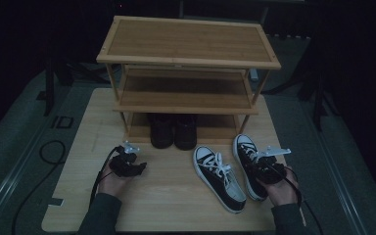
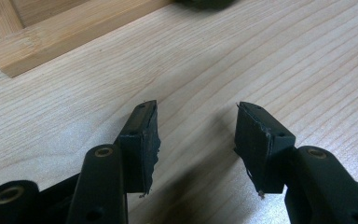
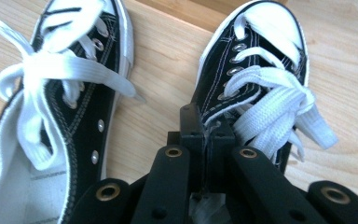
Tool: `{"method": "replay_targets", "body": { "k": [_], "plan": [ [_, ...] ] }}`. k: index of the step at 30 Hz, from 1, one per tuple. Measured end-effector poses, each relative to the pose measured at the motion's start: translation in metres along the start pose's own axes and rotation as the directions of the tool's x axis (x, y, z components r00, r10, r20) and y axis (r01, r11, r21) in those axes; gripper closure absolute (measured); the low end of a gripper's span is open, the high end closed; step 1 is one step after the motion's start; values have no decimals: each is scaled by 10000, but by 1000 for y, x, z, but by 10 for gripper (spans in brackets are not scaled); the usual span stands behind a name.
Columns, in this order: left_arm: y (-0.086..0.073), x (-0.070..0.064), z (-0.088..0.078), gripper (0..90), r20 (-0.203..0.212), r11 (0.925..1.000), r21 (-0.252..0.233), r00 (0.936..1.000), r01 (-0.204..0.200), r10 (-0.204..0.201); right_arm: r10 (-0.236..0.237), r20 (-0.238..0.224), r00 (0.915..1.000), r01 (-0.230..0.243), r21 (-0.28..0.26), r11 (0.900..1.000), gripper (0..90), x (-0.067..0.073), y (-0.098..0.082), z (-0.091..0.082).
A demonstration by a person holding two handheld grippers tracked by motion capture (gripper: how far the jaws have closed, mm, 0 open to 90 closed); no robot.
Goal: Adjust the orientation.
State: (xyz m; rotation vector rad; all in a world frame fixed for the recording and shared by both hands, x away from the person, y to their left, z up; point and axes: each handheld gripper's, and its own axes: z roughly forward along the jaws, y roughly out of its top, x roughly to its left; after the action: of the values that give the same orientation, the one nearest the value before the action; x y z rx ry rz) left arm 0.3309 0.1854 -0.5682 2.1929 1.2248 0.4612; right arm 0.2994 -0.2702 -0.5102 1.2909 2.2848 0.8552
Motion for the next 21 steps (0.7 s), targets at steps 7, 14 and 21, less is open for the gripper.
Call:
{"method": "replay_targets", "body": {
  "k": [7,14,21],
  "plan": [
    [0,0,0,500,5,10000,4,10000,-7,7,-716,-332,9969,706,-307,9970,888,11,7,5],
    [0,0,0,500,9,10000,33,10000,-37,37,-1523,-518,9870,1500,-460,9876,888,21,8,11],
    [0,0,0,500,4,10000,31,10000,-30,30,-2178,-885,9720,2141,-494,9756,888,25,-1,15]
  ]
}}
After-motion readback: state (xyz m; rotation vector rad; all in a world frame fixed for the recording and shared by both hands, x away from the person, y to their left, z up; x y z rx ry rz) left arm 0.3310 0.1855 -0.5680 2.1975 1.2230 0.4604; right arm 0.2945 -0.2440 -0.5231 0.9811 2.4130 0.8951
